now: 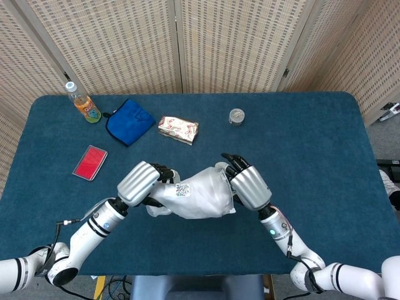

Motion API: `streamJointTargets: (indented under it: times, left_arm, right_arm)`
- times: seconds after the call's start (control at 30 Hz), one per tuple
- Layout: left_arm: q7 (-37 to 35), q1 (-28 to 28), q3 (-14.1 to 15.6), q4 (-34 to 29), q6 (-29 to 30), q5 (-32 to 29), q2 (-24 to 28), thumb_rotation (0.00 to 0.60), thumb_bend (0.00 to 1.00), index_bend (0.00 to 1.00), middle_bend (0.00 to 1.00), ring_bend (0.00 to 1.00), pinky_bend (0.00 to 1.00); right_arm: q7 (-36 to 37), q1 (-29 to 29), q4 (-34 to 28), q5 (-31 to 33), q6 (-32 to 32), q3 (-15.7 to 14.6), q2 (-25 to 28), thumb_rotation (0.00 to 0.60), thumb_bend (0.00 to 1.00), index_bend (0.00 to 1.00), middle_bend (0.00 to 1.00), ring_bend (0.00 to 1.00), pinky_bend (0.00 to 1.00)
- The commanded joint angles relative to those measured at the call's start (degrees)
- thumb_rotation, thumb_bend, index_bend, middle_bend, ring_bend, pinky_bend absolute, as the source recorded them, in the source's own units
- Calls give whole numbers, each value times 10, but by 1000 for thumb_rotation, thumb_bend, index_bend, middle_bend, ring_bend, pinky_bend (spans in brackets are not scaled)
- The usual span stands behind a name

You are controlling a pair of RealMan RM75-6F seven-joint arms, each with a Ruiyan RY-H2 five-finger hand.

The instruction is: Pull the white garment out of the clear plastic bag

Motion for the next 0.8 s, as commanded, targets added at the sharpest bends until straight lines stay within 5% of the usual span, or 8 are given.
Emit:
streamJointTargets:
  times: [0.03, 0.43, 0.8]
  left_arm:
    - [3, 1, 3, 2, -2, 0, 1, 600, 234, 501, 576, 560, 625]
    - [31, -2, 23, 19, -39, -15, -4, 600, 227, 389, 546, 544, 625]
    - [90, -11, 31, 77, -80, -62, -26, 600, 227, 190, 338, 377, 472]
  right_arm:
    - [6, -5, 4, -2, 10, -4, -1, 600, 568, 753, 394, 188, 252]
    - [14, -26, 20, 5, 23, -20, 12, 600, 572, 836, 440, 214, 252]
    - [25, -22, 71, 26, -2, -26, -23, 600, 572, 849, 445, 214, 252]
